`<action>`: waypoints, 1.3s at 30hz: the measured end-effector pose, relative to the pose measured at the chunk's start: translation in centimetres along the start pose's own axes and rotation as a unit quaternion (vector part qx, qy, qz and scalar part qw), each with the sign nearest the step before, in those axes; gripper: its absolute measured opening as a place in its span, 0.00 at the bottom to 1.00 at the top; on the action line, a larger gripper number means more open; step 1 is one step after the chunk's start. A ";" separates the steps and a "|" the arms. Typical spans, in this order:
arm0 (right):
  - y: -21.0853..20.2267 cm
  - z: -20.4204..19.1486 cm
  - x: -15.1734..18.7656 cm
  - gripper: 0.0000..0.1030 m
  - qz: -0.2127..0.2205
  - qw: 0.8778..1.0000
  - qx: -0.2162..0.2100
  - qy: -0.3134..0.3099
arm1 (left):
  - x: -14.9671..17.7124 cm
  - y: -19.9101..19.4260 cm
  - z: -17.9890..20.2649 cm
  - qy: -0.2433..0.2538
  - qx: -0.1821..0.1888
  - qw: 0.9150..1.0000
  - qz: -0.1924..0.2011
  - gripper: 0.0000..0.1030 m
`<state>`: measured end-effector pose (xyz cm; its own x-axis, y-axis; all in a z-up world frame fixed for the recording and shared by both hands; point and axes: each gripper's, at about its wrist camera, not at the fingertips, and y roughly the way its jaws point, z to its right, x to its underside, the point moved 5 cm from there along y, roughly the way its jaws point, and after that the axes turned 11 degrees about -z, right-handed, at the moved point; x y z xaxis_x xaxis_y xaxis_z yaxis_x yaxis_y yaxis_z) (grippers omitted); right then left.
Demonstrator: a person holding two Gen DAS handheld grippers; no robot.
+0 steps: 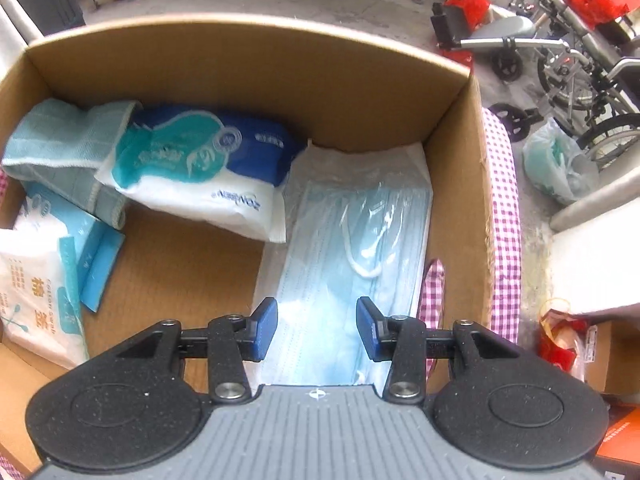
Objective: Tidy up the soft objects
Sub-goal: 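Lower the face-mask pack into the box and open the right gripper, then reach the right gripper toward the pink plush toy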
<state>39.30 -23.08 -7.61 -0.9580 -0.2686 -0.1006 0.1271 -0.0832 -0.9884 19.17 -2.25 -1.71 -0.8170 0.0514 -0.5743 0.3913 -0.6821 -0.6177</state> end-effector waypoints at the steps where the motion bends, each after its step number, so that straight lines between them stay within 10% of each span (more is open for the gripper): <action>1: 0.8 -0.5 0.0 0.44 -0.013 1.000 0.002 -0.002 | 0.1 -0.1 0.0 0.001 0.000 1.000 0.001 0.99; 13: 2.6 -1.3 -0.2 0.61 -0.023 1.000 -0.007 0.002 | 0.8 -1.1 0.0 -0.005 0.000 1.000 0.010 0.99; 22: -7.7 -1.0 4.0 0.60 0.116 0.991 -0.068 0.017 | 1.6 -2.8 0.4 0.007 -0.021 0.999 0.036 0.99; 31: -20.3 -1.4 12.7 0.98 0.284 0.952 -0.113 0.009 | 2.9 -6.8 0.3 -0.012 -0.036 0.995 0.095 0.99; 39: -20.9 -1.6 20.6 1.00 0.326 0.940 -0.077 0.062 | 4.8 -7.7 0.2 -0.040 -0.094 0.991 0.092 1.00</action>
<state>16.54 -25.28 10.78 -0.7127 -0.0992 -0.6944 0.6685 0.2038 -0.7153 12.13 3.13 0.41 -0.7526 -0.1243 -0.6466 0.6023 -0.5268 -0.5998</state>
